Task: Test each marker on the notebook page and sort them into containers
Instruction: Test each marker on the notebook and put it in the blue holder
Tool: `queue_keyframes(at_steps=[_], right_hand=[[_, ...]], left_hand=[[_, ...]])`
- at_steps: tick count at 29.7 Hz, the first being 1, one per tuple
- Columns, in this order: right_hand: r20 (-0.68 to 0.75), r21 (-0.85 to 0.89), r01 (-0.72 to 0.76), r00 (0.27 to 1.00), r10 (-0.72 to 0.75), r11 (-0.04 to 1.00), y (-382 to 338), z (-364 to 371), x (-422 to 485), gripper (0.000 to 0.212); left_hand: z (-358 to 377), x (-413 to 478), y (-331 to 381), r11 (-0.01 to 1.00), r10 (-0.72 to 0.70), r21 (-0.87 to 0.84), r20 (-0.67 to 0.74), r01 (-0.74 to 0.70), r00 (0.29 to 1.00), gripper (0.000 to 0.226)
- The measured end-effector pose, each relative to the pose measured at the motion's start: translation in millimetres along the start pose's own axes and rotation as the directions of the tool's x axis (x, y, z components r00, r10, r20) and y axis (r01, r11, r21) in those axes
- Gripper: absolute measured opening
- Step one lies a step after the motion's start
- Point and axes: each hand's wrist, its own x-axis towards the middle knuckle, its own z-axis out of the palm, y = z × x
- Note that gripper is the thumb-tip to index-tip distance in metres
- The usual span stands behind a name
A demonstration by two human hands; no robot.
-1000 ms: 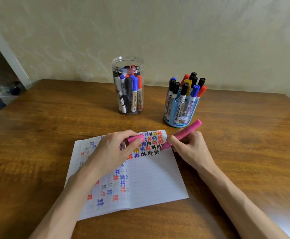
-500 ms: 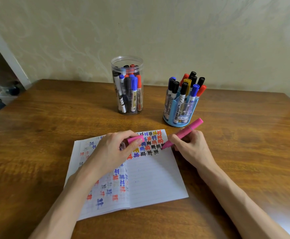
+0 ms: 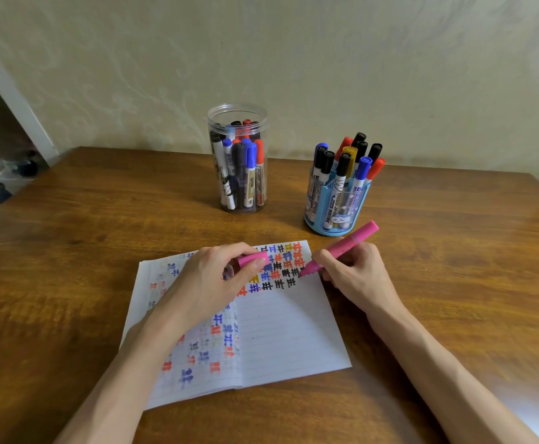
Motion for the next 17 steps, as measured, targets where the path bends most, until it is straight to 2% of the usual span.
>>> queue_keyframes(at_steps=[8,14,17], right_hand=[[0.077,-0.042,0.049,0.996,-0.045,0.998,-2.5,-0.1,-0.8,0.011],[0.008,0.008,-0.003,1.000,0.003,1.000,-2.3,-0.3,-0.4,0.014],[0.035,-0.021,0.013,0.999,-0.013,1.000,-3.5,-0.6,-0.7,0.013]], left_hand=[[1.5,1.0,-1.6,1.000,-0.001,0.012,0.003,0.001,1.000,0.026],[2.1,1.5,-2.1,1.000,0.013,0.014,-0.005,-0.013,1.000,0.026],[2.6,1.8,-3.2,0.999,0.037,0.003,-0.018,-0.037,0.999,0.027]])
